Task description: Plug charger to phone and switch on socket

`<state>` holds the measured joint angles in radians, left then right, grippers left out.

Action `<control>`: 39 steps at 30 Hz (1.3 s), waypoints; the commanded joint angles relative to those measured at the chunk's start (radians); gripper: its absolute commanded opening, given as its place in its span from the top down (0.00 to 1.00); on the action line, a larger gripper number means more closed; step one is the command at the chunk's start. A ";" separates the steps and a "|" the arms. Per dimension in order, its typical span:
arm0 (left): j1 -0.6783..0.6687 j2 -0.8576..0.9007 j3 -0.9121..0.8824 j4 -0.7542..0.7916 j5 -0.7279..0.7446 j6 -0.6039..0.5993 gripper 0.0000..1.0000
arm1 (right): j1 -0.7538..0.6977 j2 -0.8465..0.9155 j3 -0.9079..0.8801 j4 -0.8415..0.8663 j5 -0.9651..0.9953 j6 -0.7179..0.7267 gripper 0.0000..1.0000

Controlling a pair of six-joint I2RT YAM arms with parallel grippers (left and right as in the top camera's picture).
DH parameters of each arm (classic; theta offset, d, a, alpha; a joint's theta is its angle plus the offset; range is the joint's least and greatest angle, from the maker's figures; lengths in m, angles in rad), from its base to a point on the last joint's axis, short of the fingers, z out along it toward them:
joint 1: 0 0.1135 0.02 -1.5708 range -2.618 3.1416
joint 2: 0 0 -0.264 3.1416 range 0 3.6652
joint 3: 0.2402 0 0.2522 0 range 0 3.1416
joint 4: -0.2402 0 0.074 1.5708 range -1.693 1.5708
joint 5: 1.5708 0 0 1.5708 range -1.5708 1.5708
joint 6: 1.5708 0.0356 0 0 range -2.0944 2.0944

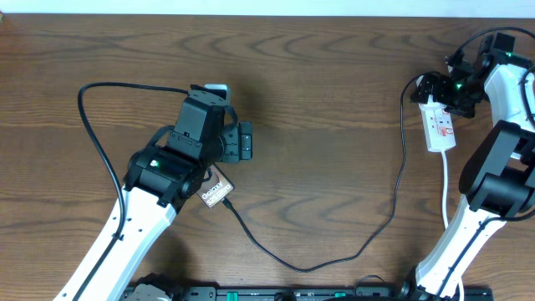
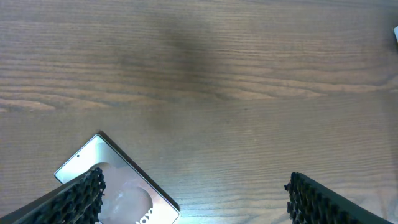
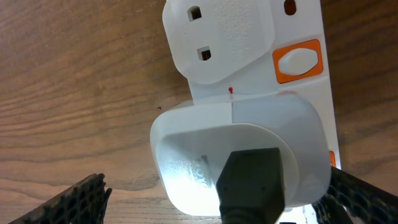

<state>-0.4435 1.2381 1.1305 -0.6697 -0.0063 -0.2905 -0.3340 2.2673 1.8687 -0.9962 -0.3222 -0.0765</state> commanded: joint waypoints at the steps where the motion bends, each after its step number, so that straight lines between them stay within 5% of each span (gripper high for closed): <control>1: -0.002 -0.004 0.003 0.001 -0.013 0.010 0.08 | 0.040 0.009 -0.019 -0.003 -0.156 0.012 0.01; 39: -0.002 -0.004 0.003 -0.003 -0.013 0.010 0.08 | 0.082 0.010 -0.082 0.002 -0.167 0.039 0.01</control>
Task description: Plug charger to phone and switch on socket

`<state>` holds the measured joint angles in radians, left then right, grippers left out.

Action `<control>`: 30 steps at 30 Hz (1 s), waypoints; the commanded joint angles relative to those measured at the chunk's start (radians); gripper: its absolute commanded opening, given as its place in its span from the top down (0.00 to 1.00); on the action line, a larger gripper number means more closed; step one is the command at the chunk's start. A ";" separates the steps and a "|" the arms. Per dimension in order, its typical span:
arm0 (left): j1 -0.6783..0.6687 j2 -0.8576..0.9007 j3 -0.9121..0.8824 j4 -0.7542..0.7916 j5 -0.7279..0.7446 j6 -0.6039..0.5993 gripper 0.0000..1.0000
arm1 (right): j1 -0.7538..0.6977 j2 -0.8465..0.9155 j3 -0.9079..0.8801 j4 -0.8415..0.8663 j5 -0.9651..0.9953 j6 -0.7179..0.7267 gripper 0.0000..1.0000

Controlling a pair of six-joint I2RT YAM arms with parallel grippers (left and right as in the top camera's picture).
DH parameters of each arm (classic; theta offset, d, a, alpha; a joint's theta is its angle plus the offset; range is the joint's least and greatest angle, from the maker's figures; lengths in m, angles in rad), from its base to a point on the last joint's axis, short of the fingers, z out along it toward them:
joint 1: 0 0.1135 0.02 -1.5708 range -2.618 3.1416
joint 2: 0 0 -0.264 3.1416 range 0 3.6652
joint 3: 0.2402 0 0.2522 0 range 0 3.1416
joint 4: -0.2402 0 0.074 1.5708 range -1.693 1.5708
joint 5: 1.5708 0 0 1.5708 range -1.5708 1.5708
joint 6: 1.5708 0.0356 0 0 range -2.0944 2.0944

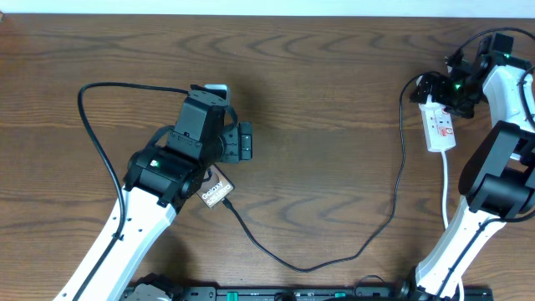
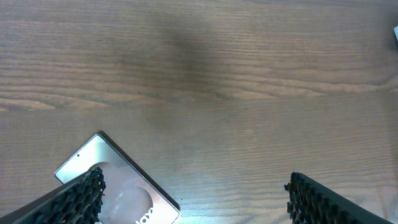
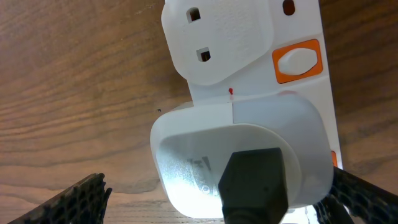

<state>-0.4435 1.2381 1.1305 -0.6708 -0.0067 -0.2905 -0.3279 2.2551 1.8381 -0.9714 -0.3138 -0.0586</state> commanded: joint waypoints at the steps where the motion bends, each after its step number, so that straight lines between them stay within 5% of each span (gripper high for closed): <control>1: -0.002 -0.004 0.003 -0.002 -0.013 0.010 0.08 | 0.077 0.022 -0.055 -0.023 -0.176 0.021 0.01; 20: -0.002 -0.004 0.003 -0.008 -0.013 0.010 0.08 | 0.055 -0.001 -0.031 -0.050 -0.061 0.071 0.01; 30: -0.002 -0.004 0.003 -0.010 -0.013 0.010 0.08 | 0.024 -0.225 -0.011 -0.125 0.185 0.221 0.01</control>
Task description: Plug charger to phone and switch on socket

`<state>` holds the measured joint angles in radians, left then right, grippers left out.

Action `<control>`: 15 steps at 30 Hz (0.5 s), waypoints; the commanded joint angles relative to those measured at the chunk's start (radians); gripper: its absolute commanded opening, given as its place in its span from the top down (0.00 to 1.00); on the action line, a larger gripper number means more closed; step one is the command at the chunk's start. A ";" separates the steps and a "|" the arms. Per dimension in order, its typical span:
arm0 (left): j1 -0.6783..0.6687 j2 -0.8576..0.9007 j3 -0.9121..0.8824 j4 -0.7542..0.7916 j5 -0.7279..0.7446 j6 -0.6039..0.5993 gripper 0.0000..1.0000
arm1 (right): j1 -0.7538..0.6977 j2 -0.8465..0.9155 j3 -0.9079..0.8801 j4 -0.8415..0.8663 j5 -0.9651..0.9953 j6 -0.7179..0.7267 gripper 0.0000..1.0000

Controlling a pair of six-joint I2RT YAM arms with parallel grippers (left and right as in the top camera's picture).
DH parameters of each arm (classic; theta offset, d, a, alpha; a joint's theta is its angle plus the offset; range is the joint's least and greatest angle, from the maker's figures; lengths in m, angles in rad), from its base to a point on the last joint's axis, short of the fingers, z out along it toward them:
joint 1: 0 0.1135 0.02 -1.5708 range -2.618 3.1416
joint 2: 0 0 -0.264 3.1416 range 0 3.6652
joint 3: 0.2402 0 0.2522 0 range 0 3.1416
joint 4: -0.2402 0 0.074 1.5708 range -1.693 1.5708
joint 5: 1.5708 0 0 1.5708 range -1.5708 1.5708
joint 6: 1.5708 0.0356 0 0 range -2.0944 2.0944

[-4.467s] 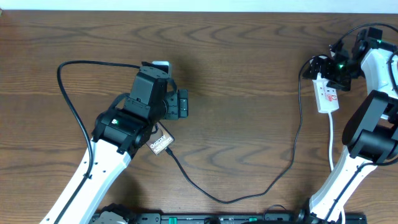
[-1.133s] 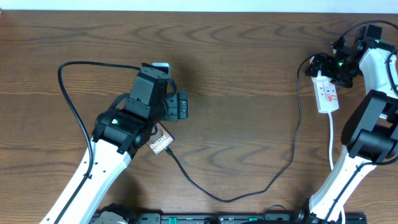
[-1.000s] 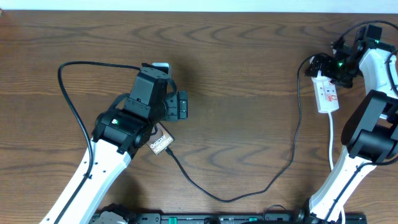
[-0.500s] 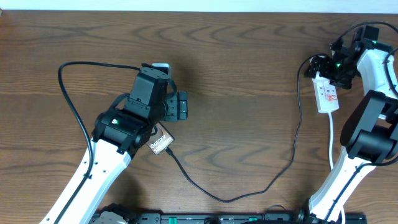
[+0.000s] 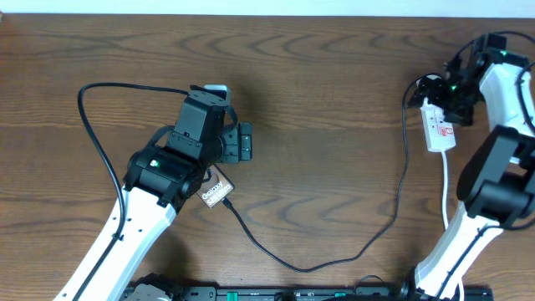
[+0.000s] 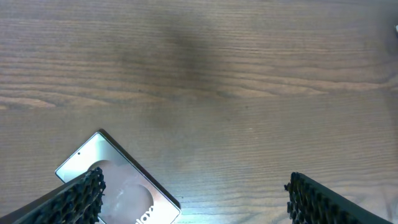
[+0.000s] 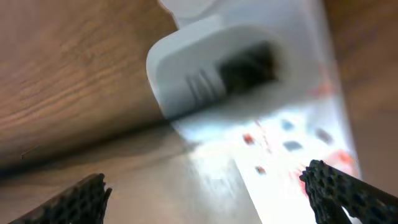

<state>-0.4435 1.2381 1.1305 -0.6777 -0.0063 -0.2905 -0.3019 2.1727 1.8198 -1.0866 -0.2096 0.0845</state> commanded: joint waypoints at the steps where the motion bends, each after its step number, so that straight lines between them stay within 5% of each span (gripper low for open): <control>1: -0.002 -0.003 0.003 -0.003 -0.013 0.010 0.08 | -0.002 -0.181 0.007 -0.018 0.106 0.092 0.01; 15: -0.002 -0.003 0.003 -0.003 -0.013 0.010 0.08 | 0.001 -0.544 0.006 -0.066 0.158 0.128 0.01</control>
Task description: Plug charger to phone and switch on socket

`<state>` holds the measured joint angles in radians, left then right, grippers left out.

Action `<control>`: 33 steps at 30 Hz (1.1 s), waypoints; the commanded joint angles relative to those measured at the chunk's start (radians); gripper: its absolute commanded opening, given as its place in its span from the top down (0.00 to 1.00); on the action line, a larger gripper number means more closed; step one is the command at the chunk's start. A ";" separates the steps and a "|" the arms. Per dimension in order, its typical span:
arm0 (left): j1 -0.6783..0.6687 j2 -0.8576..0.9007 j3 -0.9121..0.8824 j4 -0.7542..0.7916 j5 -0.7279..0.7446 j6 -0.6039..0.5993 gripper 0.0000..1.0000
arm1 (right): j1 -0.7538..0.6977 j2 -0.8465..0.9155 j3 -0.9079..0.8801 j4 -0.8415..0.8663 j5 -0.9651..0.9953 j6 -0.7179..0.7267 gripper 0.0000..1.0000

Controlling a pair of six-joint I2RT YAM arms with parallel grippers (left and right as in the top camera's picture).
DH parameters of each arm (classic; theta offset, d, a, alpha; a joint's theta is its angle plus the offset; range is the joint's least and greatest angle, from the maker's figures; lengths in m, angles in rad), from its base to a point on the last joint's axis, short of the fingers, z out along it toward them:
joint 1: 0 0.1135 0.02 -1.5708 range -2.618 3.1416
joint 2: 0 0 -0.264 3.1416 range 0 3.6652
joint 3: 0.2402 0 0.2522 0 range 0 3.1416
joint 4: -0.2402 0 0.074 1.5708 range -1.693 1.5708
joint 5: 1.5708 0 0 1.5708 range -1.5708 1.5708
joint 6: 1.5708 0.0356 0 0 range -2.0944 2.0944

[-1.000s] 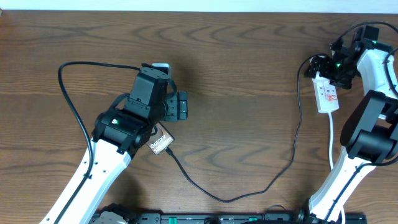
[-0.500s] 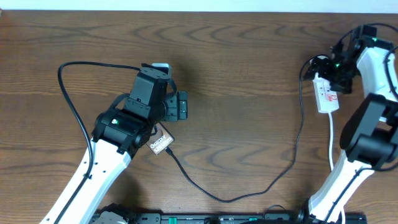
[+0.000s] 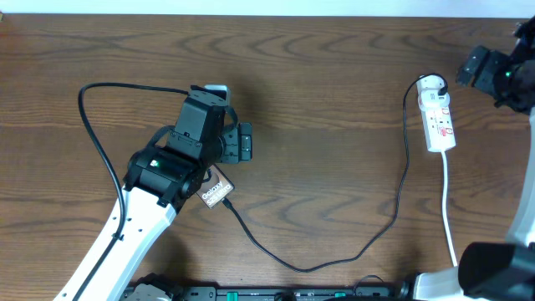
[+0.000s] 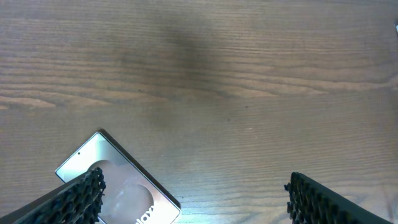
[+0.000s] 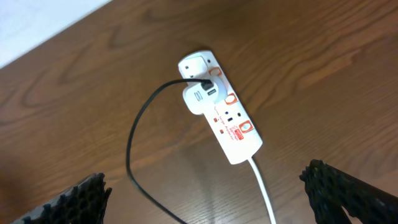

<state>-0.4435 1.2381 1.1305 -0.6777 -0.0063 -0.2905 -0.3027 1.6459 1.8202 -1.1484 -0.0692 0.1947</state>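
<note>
The phone [image 4: 118, 186] lies flat on the wooden table, its corner under my left gripper [image 4: 193, 190], which is open and hovers low over it. In the overhead view the phone [image 3: 217, 193] peeks out beneath the left arm, and the black charger cable [image 3: 334, 255] runs from it to the white power strip [image 3: 439, 121]. The charger plug [image 5: 199, 98] sits in the power strip [image 5: 227, 121], next to orange switches. My right gripper [image 5: 202, 183] is open, high above and off to the strip's right [image 3: 493, 73].
A second black cable [image 3: 92, 125] loops across the table left of the left arm. The strip's white lead [image 3: 450, 209] runs toward the table's near edge. The table's far edge [image 5: 37, 43] shows in the right wrist view.
My right gripper has drawn back from close over the power strip to high and to its right, so the whole strip now shows. The left gripper and phone are unchanged.
At the two oldest moments my open right gripper hung close over the charger plug seated in the strip. Then its view blurred, still over the strip. Now it stands well clear. The left gripper stayed open over the phone throughout.
</note>
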 commanded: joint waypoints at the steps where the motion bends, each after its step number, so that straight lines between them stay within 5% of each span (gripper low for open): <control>1: -0.002 -0.003 0.003 -0.003 -0.013 0.010 0.08 | 0.002 -0.024 0.006 -0.004 0.018 0.018 0.01; 33: -0.002 -0.011 -0.014 -0.066 -0.013 0.009 0.08 | 0.002 -0.030 0.006 -0.005 0.018 0.018 0.01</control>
<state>-0.4435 1.2381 1.1282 -0.7403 -0.0063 -0.2905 -0.3027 1.6245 1.8202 -1.1507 -0.0620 0.2020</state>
